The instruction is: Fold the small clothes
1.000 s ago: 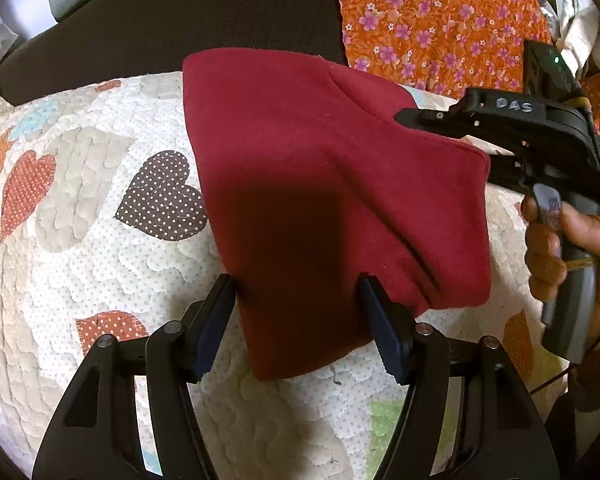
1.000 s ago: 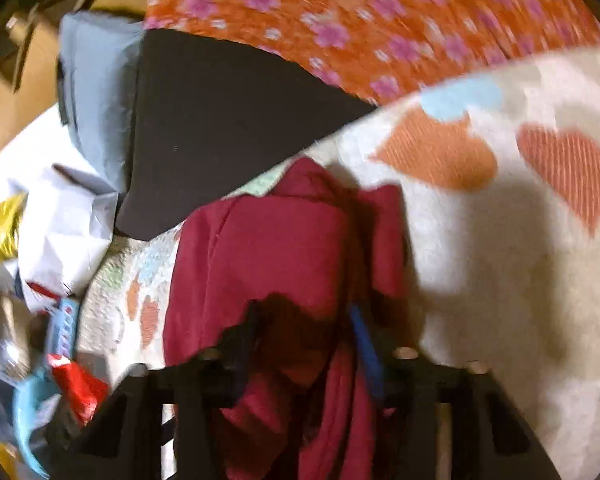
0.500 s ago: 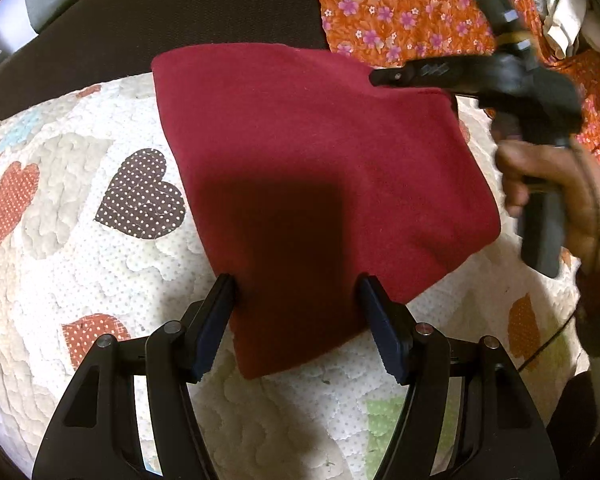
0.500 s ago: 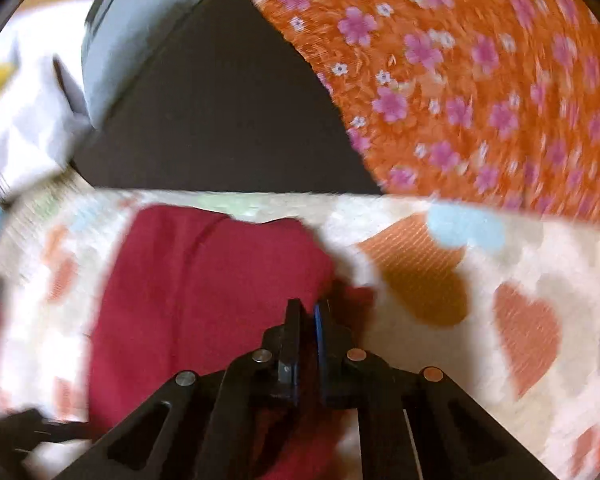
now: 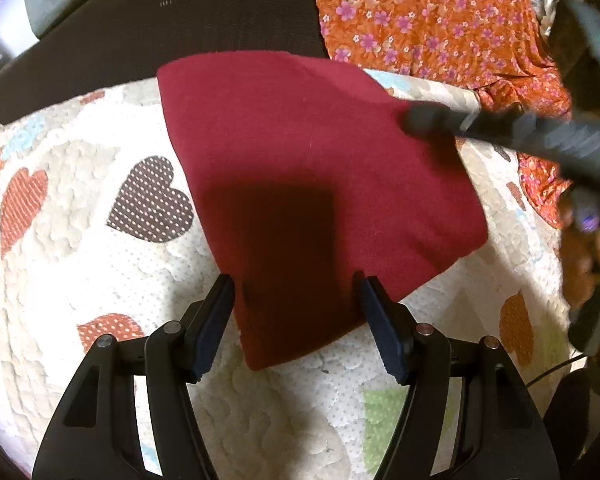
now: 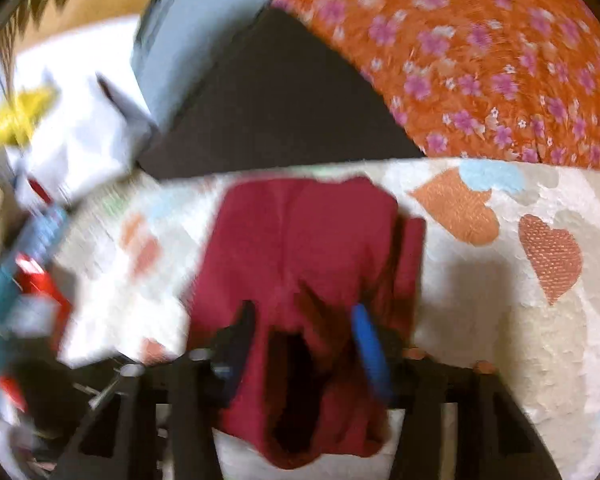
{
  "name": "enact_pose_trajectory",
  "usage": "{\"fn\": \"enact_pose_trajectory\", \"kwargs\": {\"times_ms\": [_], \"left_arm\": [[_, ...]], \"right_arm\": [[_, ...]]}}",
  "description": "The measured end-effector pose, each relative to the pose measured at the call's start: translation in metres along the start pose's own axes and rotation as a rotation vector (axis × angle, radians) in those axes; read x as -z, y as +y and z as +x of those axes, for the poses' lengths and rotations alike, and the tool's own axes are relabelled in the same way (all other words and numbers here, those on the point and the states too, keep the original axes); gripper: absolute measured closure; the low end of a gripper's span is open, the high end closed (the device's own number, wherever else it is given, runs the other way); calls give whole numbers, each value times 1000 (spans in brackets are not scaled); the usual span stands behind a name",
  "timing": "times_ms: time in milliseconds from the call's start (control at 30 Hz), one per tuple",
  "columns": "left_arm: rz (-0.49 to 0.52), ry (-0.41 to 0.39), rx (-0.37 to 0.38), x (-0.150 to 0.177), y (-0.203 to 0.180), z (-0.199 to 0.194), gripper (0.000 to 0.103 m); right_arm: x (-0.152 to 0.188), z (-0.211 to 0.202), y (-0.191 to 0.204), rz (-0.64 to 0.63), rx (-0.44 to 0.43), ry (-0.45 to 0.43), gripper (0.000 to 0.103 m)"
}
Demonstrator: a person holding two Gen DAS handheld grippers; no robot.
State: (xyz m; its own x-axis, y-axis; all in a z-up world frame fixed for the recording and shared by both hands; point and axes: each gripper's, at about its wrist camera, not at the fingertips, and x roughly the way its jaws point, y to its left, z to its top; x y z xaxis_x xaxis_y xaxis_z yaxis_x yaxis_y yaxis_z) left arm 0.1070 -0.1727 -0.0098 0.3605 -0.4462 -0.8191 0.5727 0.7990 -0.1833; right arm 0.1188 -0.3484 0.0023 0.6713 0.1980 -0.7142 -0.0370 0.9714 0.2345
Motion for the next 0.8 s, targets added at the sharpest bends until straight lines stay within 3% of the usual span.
{"fn": "enact_pose_trajectory", "kwargs": {"times_ms": [200, 233, 300, 400, 567, 667, 733, 800], "left_arm": [[-15, 69, -8, 8, 5, 16, 37], [-22, 70, -11, 7, 6, 18, 37], [-28, 63, -10, 4, 6, 15, 37], [-24, 8, -39, 0, 8, 2, 37], [-91, -41, -40, -8, 20, -2, 37], [-116, -21, -58, -7, 27, 8, 37], [-121, -12, -61, -6, 28, 12, 37], [-120, -11, -57, -6, 27, 15, 37]], "right_arm": [[38, 29, -33, 82, 43, 35, 85], [40, 26, -38, 107, 16, -4, 85], [40, 17, -45, 154, -16, -6, 73], [40, -10, -46, 196, -39, -54, 73], [50, -45, -7, 86, -81, -123, 73], [57, -34, 7, 38, -120, -78, 73], [63, -19, 8, 0, -73, -47, 75], [71, -2, 3, -31, 46, 10, 76]]}}
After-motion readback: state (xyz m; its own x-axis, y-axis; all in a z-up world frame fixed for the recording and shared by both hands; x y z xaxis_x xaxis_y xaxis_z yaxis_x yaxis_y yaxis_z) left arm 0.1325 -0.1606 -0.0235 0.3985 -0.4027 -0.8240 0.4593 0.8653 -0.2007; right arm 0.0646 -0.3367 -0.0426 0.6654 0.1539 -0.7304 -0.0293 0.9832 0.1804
